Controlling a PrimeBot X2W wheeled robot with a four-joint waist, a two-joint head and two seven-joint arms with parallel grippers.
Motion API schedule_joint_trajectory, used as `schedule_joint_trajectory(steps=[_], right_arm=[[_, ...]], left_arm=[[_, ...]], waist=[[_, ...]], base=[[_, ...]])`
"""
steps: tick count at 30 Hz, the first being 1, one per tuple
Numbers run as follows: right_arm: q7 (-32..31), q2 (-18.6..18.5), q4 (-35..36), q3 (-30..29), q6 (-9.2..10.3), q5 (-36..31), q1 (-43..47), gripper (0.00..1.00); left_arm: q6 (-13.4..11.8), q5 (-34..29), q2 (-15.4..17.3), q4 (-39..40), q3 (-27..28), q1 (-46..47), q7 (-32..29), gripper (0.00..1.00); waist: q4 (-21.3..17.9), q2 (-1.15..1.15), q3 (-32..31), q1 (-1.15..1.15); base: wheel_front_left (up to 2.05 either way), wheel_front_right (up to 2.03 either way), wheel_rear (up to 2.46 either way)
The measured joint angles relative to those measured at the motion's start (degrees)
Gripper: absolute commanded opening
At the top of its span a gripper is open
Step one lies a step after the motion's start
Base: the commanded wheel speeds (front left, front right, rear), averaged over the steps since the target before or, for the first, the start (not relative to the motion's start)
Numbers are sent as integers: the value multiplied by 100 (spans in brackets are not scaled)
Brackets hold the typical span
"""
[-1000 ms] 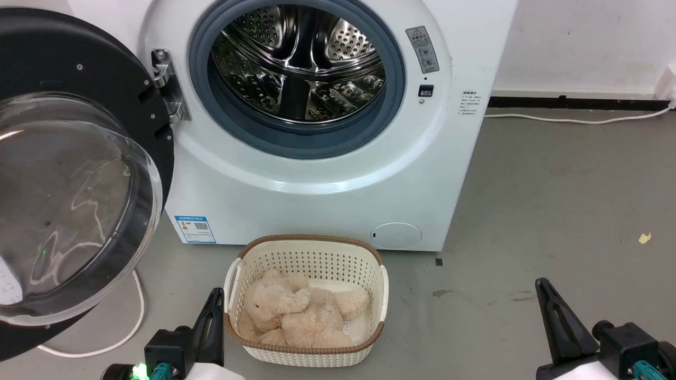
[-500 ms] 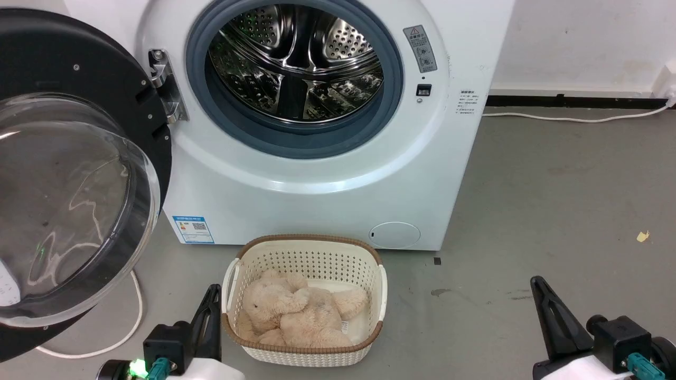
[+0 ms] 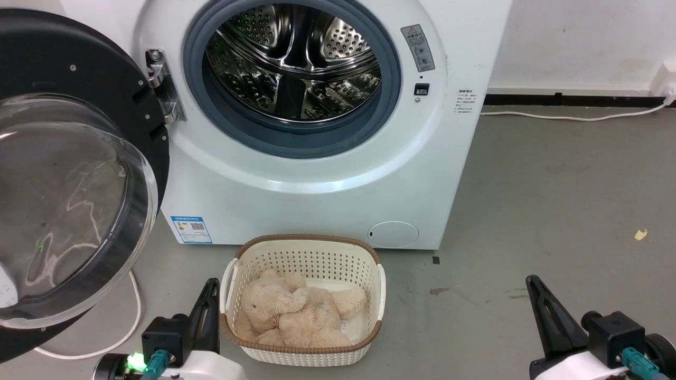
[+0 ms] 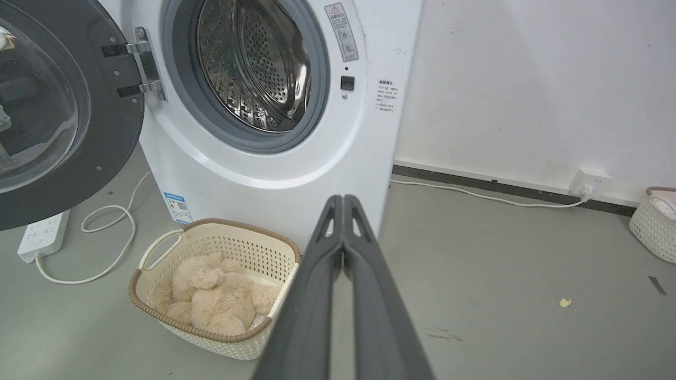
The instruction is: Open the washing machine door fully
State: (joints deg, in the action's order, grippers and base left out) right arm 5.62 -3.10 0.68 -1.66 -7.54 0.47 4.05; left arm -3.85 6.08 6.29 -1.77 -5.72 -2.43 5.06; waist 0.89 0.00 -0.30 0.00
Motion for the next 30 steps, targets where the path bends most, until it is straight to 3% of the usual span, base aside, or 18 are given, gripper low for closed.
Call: schedule_joint_trajectory(steps=[30], right_arm=[[-402,0,-33,108,0,-3,-248,0]], left_arm=[[268,-400,-220,110,398,123,-353,0]], waist=[[-65,0,21,0]], base=[[0,0,0]])
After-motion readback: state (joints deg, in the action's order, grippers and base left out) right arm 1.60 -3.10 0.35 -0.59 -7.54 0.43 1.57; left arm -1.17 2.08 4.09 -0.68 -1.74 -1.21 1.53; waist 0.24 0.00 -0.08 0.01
